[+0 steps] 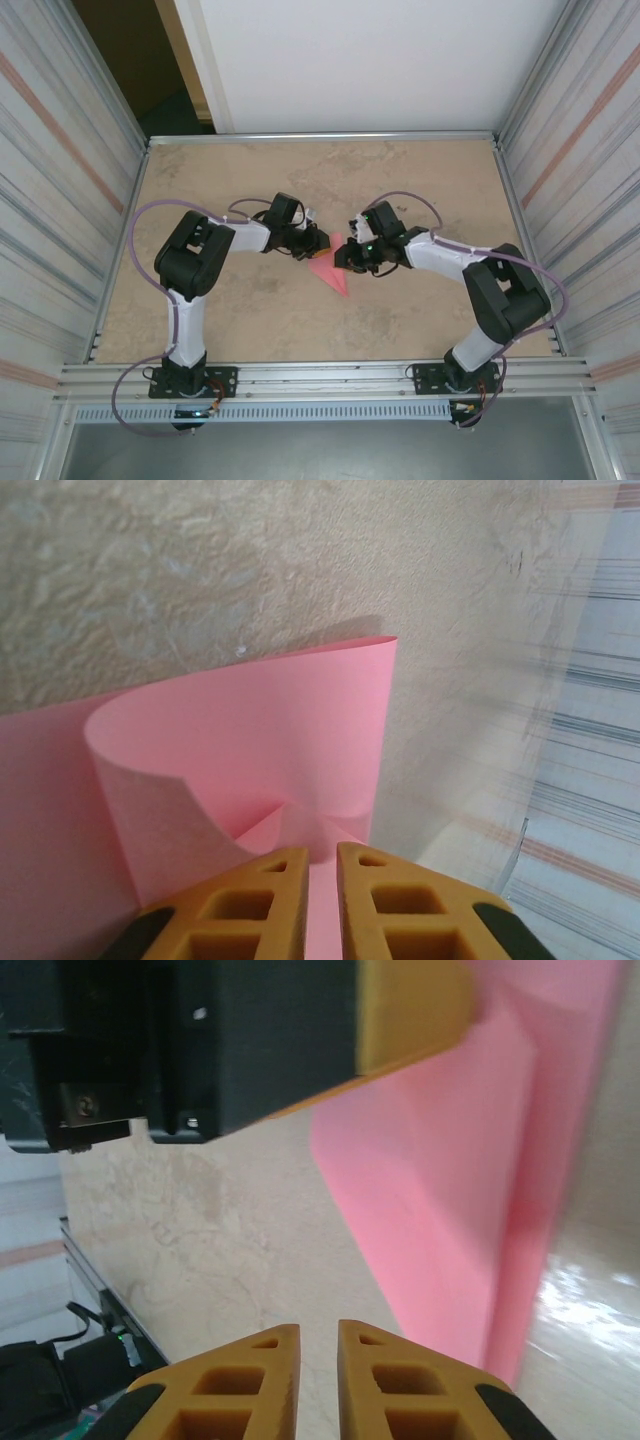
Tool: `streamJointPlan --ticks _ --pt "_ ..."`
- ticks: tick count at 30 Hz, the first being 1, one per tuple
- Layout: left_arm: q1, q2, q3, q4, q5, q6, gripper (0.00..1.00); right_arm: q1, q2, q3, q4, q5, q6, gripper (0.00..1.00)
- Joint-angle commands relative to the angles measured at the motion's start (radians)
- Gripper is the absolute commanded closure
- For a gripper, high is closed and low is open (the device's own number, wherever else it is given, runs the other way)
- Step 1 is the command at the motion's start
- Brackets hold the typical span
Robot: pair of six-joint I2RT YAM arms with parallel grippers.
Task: Fold a paper plane with a square sheet of paper (pick it up from the middle)
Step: Fourth fold the wing at the center of the table.
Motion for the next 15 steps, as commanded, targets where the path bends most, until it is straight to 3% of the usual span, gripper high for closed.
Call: streamJointPlan --ticks 1,15 --pt "0.008 0.036 0.002 -0.077 -0.026 0.018 0.83 0.029 0.067 0.04 -0.059 0.068 -0.029 0.85" --pt "0.007 0.041 0.009 -0.1 -0.025 0.023 0.83 0.027 0.115 -0.025 -0.021 0.08 0.008 0.88"
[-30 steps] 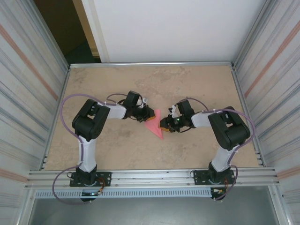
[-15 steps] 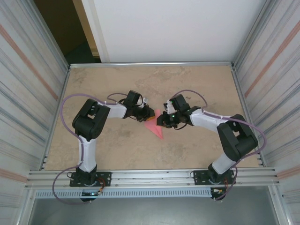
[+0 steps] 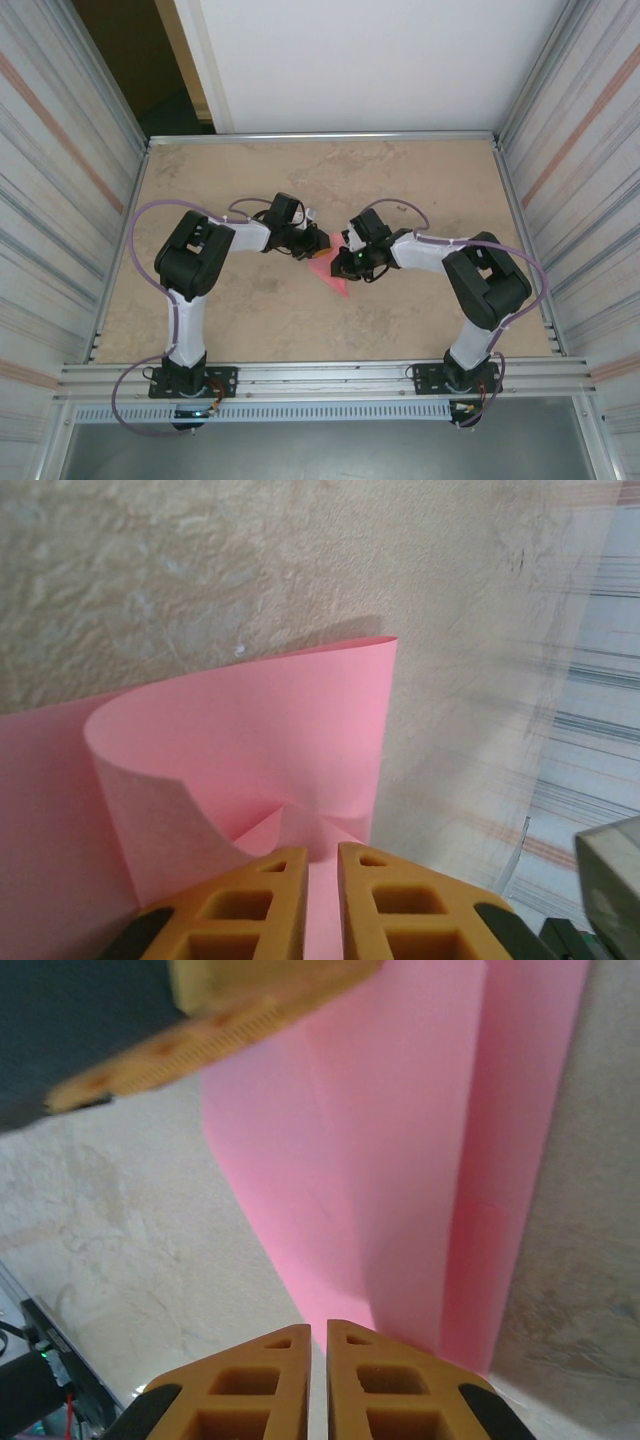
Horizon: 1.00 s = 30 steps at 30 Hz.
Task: Fold a paper plane with a square sheet of paper (pick it up from the middle)
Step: Fourth fold the wing at the center of the table.
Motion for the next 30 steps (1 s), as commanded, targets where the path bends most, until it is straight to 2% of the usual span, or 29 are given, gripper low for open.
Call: streamJointPlan --ticks 1,19,30 --pt "0.007 0.041 0.001 -0.085 -0.025 0.014 0.83 -0.009 0.014 -0.025 -0.01 0.024 0.012 0.88" --pt "0.008 0.019 0.03 -0.097 -0.007 0.02 0.82 -0.021 0.033 -0.072 0.01 0.0 0.035 0.89" --pt "-0.024 -0.141 -0.017 -0.089 0.02 0.069 0.82 -0.051 0.068 -0.055 -0.054 -0.029 -0.018 0.9"
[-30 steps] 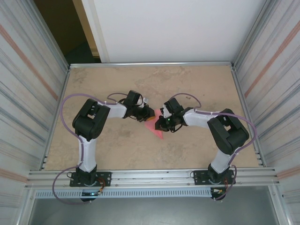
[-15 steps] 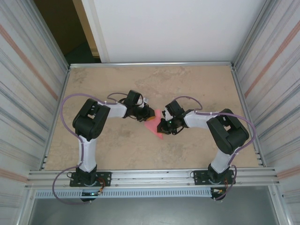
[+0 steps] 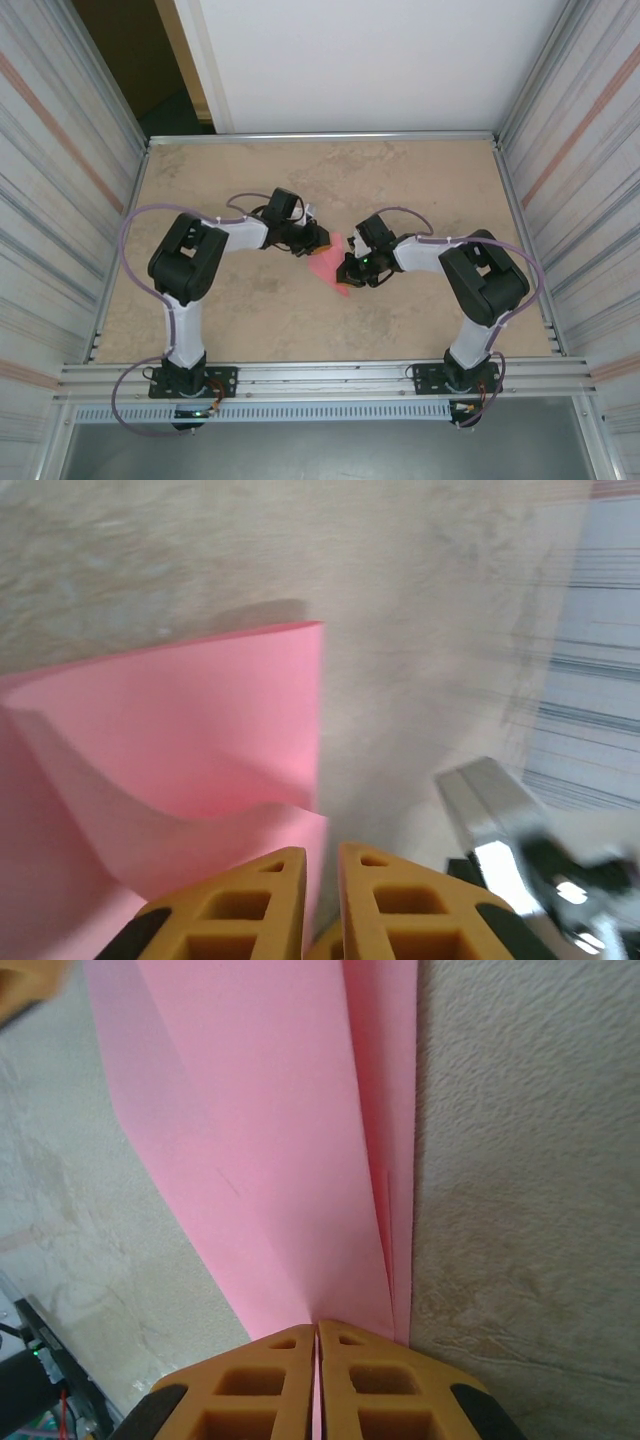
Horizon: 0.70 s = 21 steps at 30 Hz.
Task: Fold a paper plane with a square sheet of paper (pick it up from the middle)
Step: Fourth fold the wing at the center of the table.
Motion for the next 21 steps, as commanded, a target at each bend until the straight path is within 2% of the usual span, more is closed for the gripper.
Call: streamJointPlan --ticks 1,9,21 --pt "-0.023 -0.068 -0.035 -0.037 0.014 0.048 0.83 -0.016 0.041 -0.001 -0.094 0.011 -0.035 0.9" --pt "-0.067 -0.035 -0.046 -0.078 -0.021 0.067 0.85 -0.041 0.059 0.031 -0.14 -0.035 -0.121 0.92" --pt "-0.079 0.055 0.04 -0.243 -0.105 0.053 0.86 -0.044 -0.003 0.019 -0.092 -0.099 -0.081 0.91"
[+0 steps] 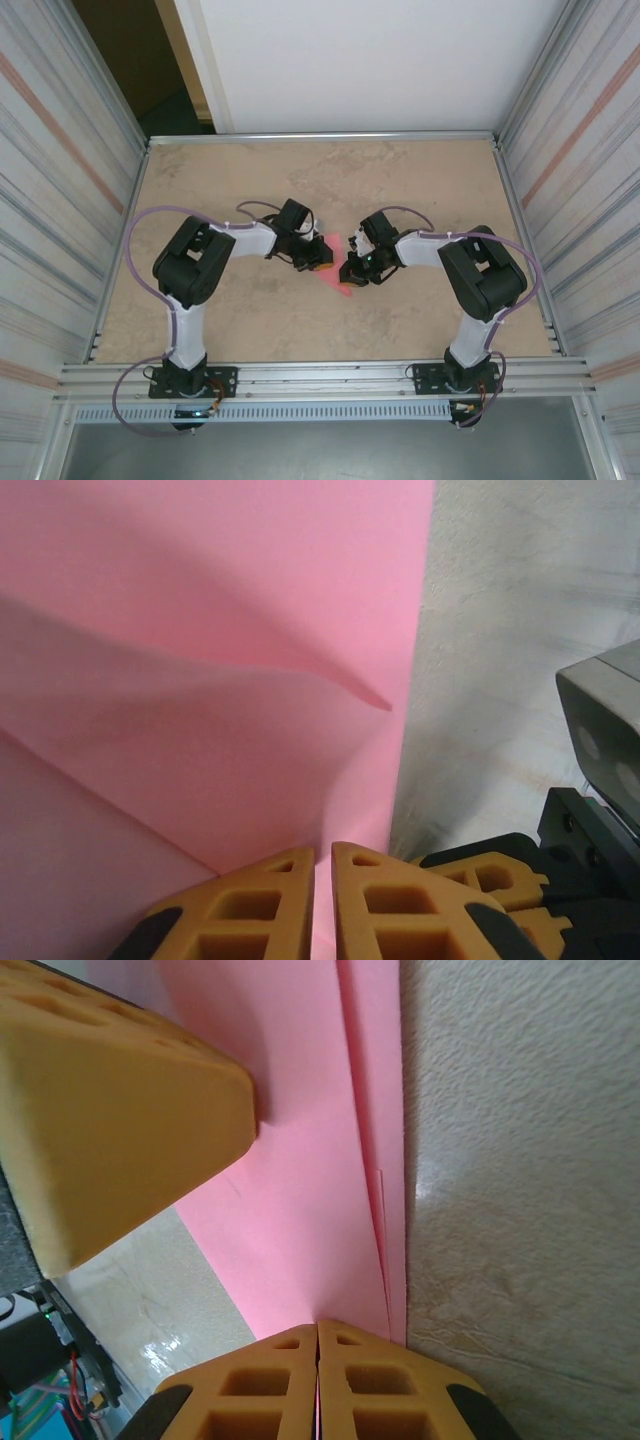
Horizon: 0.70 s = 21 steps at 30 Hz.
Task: Fold a paper plane with a square sheet of paper (pick it up from the middle)
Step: Fourth fold the wing at the center of the table.
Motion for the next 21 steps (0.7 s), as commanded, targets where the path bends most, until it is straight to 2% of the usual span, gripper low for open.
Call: streamJointPlan --ticks 1,7,21 --pt "-0.007 0.038 0.044 -0.112 -0.058 0.011 0.86 -0.004 -0.044 -0.015 -0.033 -0.014 0.011 0.91" --pt "-0.007 0.075 0.076 -0.219 -0.107 0.0 0.86 0.01 -0.097 -0.059 -0.039 0.007 0.044 0.9" --pt "-0.011 0.128 0.109 -0.311 -0.158 0.008 0.86 0.031 -0.102 -0.105 -0.045 0.016 0.064 0.9"
